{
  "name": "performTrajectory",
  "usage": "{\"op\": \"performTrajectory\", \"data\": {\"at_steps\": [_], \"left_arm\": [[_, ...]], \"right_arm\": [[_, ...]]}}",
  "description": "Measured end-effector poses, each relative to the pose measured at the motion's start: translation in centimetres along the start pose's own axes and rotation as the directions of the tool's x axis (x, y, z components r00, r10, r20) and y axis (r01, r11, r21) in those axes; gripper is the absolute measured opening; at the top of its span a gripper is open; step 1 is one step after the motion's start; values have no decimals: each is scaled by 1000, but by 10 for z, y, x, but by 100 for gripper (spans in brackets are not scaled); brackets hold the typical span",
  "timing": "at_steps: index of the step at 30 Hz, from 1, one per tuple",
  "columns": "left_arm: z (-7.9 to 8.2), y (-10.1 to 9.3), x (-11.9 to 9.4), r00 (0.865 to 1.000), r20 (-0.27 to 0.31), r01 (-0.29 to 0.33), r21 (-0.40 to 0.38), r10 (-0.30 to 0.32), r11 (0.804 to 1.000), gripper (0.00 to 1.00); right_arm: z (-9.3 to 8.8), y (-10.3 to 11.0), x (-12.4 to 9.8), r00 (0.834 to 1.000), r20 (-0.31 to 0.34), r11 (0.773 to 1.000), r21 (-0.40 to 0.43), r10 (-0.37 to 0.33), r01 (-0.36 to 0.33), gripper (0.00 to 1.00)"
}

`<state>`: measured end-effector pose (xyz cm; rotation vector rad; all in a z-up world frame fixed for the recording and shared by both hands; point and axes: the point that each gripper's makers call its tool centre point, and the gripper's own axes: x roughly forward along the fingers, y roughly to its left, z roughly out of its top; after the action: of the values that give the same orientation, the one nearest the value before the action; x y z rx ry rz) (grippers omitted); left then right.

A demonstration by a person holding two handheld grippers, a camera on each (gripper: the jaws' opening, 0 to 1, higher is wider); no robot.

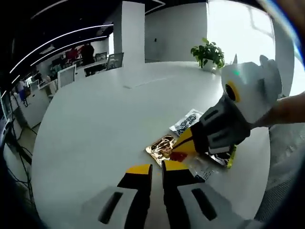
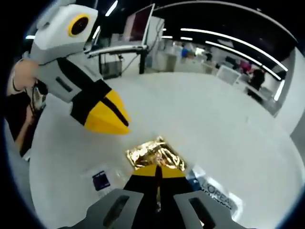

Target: Arrange the skincare products in the storage area until every visible bottle or jar stands upright without overlapping.

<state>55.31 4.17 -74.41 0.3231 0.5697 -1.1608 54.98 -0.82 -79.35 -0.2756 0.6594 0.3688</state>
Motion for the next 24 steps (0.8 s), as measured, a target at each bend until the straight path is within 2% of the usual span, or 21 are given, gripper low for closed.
{"op": "performTrajectory", "data": {"at_steps": [7, 11, 13, 16, 20, 24], "left_arm": [[4, -10, -12, 999, 31, 14, -9, -14, 1000, 10], [1, -14, -16, 999, 30, 17, -9, -17, 1000, 11], [-1, -13, -16, 1000, 19, 11, 0, -11, 1000, 10], [1, -13, -18, 1000, 27, 11, -8, -11, 1000, 10], [5, -11, -21, 999, 34, 9, -1, -9, 1000, 11], [9, -14, -25, 999, 49, 7, 6, -7, 1000, 12]], "right_arm": [[0, 0, 0, 1000, 0, 1000, 2, 3, -3, 0], [1, -2, 0, 1000, -3, 1000, -2, 4, -4, 0], [0, -6, -2, 1000, -6, 1000, 29, -1, 1, 1], [2, -8, -6, 1000, -2, 999, 34, 1, 0, 1], [7, -3, -12, 1000, 9, 999, 36, 8, -8, 7], [10, -1, -21, 1000, 10, 1000, -7, -3, 3, 6]]}}
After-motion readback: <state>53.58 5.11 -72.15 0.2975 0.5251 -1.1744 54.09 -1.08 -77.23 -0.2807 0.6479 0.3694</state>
